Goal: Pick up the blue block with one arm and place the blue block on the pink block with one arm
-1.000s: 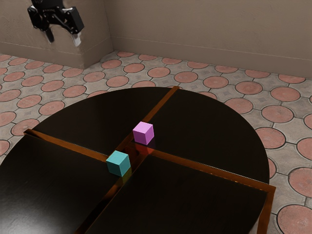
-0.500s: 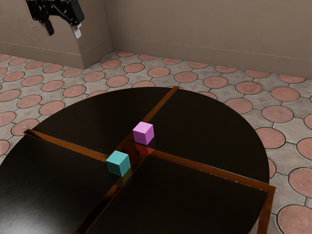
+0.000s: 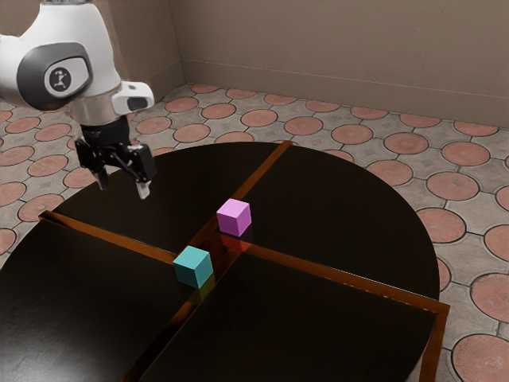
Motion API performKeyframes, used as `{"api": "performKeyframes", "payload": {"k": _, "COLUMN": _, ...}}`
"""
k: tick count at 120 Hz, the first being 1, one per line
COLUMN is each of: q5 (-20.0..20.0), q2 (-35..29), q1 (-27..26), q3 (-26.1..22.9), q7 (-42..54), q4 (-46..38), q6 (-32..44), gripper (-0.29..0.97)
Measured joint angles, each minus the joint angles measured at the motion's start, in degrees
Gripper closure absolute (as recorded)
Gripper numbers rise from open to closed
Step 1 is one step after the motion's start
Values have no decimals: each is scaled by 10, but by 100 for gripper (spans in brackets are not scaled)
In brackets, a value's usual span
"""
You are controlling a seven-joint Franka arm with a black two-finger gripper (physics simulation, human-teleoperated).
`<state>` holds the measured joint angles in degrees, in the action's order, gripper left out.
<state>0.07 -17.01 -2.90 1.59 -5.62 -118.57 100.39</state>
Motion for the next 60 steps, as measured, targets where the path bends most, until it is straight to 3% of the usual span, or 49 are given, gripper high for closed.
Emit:
{"api": "performKeyframes", "payload": {"k": 33, "q5": 0, "q2": -23, "q1": 0, "q3": 1, "q7": -3, "q4": -107, "q6": 92, "gripper": 0}}
{"api": "performKeyframes", "payload": {"k": 60, "q5": 1, "q2": 30, "q1": 0, "q3": 1, "q7": 5, "q4": -153, "q6": 195, "gripper": 0}}
